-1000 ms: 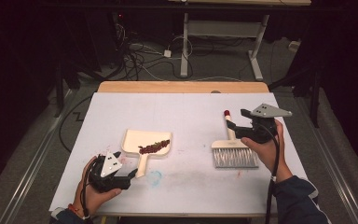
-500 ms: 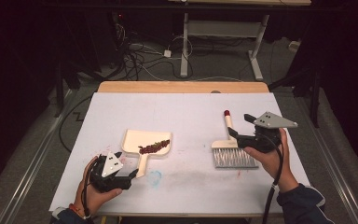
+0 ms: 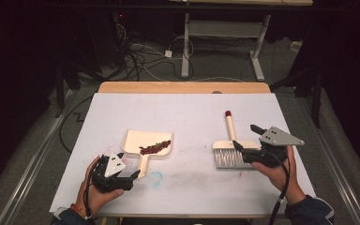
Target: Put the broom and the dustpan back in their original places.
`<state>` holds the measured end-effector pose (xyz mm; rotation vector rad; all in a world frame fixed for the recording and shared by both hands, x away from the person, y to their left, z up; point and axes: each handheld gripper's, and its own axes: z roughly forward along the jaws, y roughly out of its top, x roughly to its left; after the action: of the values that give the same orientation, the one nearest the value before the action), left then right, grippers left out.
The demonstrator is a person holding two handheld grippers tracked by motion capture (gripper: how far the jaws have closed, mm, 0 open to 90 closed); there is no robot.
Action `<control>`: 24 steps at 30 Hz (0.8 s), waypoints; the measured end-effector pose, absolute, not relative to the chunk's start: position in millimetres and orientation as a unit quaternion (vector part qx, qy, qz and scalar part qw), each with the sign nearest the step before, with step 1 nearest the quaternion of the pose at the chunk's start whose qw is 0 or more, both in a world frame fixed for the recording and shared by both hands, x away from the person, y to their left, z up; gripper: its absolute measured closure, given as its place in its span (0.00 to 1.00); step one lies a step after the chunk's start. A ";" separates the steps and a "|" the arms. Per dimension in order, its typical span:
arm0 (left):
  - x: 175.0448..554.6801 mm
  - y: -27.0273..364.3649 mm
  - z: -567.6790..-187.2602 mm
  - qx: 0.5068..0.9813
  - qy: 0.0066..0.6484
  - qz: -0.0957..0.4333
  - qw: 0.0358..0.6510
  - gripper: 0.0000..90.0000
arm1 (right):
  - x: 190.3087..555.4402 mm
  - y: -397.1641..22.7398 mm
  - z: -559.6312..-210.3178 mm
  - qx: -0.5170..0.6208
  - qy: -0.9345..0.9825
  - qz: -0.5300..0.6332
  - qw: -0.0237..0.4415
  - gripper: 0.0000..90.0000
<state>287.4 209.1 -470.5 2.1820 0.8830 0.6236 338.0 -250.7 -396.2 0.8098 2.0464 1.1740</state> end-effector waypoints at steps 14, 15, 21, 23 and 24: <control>286.9 208.1 -470.4 0.846 0.325 0.253 0.339 0.20 | 316.2 -260.5 -424.4 0.285 0.782 0.438 0.339 0.23; 287.0 208.0 -470.4 0.846 0.325 0.254 0.339 0.20 | 315.0 -261.3 -426.6 0.286 0.782 0.440 0.336 0.23; 287.1 208.3 -470.1 0.845 0.323 0.255 0.341 0.19 | 308.0 -264.5 -440.5 0.288 0.786 0.438 0.328 0.23; 287.0 207.8 -470.4 0.845 0.322 0.256 0.341 0.19 | 304.1 -264.6 -445.7 0.287 0.789 0.432 0.329 0.23; 287.0 207.5 -470.4 0.846 0.320 0.255 0.341 0.19 | 301.6 -265.3 -448.4 0.289 0.787 0.434 0.330 0.24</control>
<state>287.0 207.5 -470.4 2.2006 0.8332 0.6646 301.6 -265.3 -448.4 0.7571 2.0579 1.1366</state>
